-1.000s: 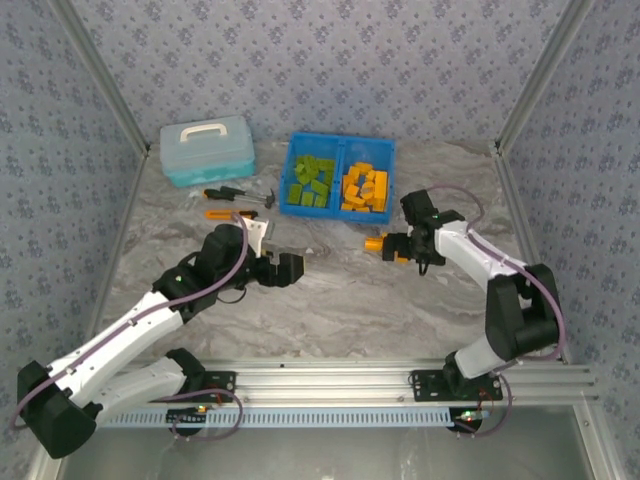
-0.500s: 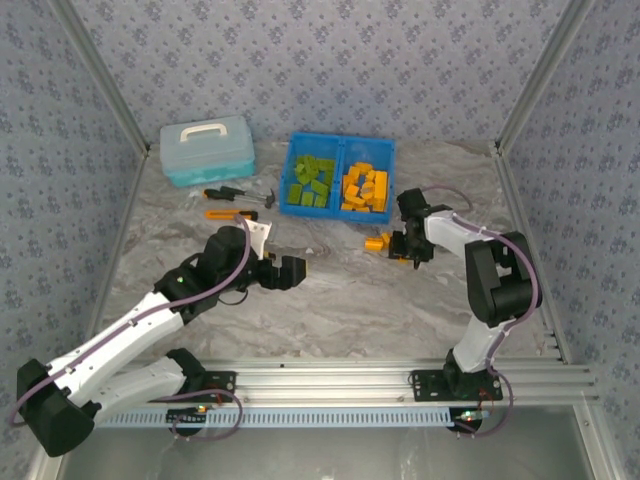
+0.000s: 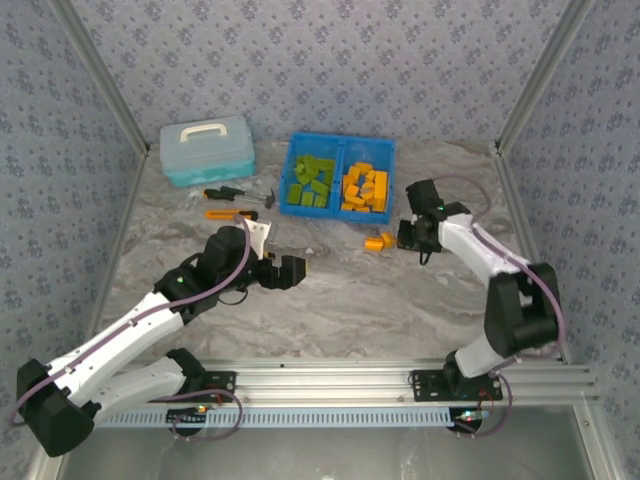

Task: Sort the legos into containers by color

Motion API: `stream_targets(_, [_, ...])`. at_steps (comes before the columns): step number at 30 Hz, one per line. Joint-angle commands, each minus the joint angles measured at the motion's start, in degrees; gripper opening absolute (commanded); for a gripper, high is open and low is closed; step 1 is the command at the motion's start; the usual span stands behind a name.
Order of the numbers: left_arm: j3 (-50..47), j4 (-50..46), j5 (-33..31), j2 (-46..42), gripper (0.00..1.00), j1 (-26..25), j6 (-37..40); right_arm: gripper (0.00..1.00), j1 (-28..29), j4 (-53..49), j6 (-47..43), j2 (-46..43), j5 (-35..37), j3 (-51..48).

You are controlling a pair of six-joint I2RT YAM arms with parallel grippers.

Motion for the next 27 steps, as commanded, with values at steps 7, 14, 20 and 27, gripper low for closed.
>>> stream_targets(7, [1.5, 1.6, -0.8, -0.6, 0.99, -0.5, -0.4, 0.35, 4.9, -0.2, 2.1, 2.5, 3.0, 20.7])
stream_targets(14, [1.5, 0.0, -0.8, -1.6, 0.99, -0.7, -1.2, 0.34, 6.1, -6.8, -0.7, 28.0, 5.0, 47.3])
stream_targets(20, [1.7, -0.8, -1.8, -3.0, 0.99, -0.8, -1.6, 0.34, 5.6, -13.2, -1.0, 44.4, 5.0, 66.8])
stream_targets(27, [1.7, -1.1, -2.0, -3.0, 0.99, -0.9, -1.5, 0.58, 5.2, -19.4, -2.9, 51.8, 4.2, 81.2])
